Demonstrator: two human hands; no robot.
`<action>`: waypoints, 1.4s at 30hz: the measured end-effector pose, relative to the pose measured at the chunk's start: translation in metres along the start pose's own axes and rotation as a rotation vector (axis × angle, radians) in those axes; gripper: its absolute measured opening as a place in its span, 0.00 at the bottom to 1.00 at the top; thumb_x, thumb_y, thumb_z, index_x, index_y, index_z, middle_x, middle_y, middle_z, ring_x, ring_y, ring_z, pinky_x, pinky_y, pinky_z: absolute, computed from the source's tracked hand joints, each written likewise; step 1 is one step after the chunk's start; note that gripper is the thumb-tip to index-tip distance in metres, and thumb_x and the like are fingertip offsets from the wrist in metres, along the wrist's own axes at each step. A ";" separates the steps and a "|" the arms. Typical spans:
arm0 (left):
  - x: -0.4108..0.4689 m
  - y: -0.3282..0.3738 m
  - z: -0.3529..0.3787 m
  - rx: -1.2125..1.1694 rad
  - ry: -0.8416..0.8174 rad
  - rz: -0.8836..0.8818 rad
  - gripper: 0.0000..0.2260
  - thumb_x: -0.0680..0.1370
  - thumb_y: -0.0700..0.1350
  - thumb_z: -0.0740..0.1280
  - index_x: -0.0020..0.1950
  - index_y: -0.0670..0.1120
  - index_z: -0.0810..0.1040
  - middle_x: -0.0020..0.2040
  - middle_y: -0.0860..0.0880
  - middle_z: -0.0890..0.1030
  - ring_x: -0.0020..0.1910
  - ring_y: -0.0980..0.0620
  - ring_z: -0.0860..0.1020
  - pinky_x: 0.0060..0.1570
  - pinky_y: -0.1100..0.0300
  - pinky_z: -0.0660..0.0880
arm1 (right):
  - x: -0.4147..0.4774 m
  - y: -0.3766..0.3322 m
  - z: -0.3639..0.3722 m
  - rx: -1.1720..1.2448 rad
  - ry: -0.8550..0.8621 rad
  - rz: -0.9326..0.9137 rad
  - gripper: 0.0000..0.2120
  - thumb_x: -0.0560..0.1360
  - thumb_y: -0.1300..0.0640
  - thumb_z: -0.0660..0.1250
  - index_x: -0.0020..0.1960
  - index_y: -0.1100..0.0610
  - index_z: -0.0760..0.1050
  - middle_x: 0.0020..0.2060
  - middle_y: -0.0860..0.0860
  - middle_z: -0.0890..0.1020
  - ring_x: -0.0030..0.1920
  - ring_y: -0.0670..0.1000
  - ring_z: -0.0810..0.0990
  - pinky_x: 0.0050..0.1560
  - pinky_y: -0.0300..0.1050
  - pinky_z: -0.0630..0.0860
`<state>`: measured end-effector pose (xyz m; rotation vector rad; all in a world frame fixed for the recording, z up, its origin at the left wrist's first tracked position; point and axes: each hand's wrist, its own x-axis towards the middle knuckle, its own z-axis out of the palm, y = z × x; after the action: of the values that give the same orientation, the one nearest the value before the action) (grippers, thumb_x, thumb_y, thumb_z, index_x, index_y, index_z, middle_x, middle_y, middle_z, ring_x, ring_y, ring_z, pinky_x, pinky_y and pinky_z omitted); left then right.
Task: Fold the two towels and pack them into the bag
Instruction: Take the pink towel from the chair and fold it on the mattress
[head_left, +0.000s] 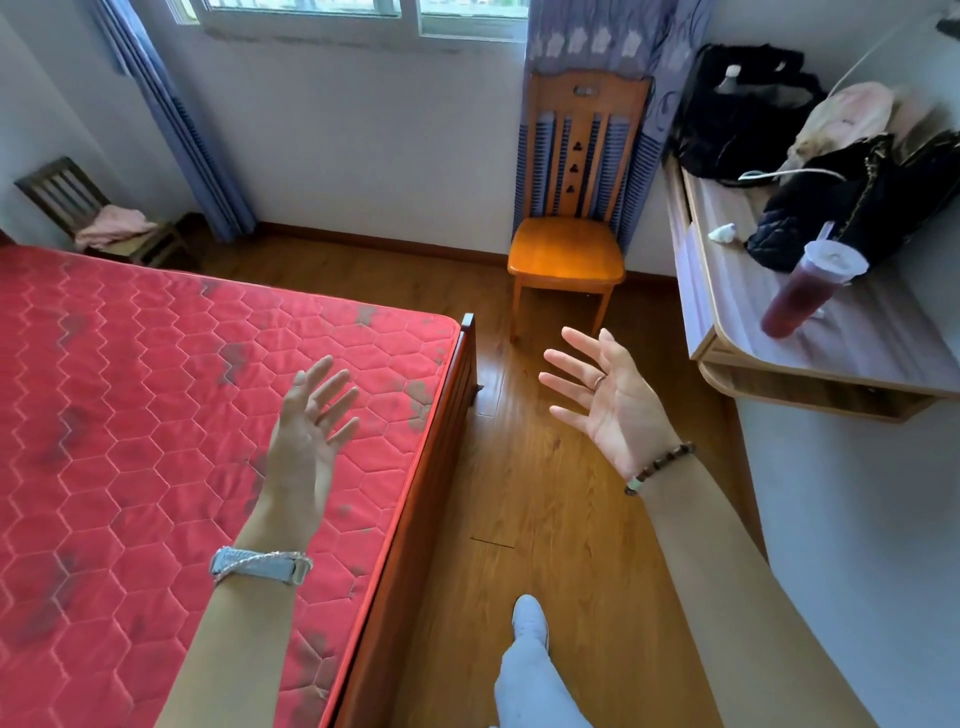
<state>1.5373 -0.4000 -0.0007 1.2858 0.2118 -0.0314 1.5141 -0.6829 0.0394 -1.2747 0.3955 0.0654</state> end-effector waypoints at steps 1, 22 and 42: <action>0.012 0.001 0.005 0.009 0.009 0.007 0.19 0.84 0.57 0.54 0.70 0.52 0.74 0.68 0.48 0.77 0.66 0.49 0.76 0.67 0.48 0.71 | 0.015 -0.005 -0.002 0.000 -0.001 0.002 0.21 0.81 0.40 0.55 0.69 0.48 0.73 0.65 0.51 0.78 0.64 0.54 0.78 0.71 0.64 0.66; 0.199 -0.002 0.131 0.013 0.026 0.063 0.21 0.79 0.58 0.58 0.70 0.53 0.73 0.69 0.49 0.77 0.67 0.51 0.77 0.64 0.51 0.73 | 0.228 -0.100 -0.057 -0.006 -0.034 0.020 0.21 0.81 0.42 0.54 0.69 0.49 0.72 0.68 0.53 0.76 0.67 0.57 0.75 0.72 0.65 0.65; 0.414 0.002 0.158 -0.074 0.055 0.049 0.22 0.81 0.57 0.57 0.73 0.52 0.70 0.68 0.48 0.77 0.68 0.49 0.76 0.70 0.45 0.69 | 0.436 -0.155 -0.008 -0.077 -0.040 0.031 0.18 0.82 0.43 0.54 0.64 0.47 0.74 0.64 0.52 0.79 0.64 0.56 0.78 0.71 0.64 0.66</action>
<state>1.9657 -0.5110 -0.0291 1.2184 0.2262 0.0531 1.9589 -0.8106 0.0386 -1.3410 0.3809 0.1335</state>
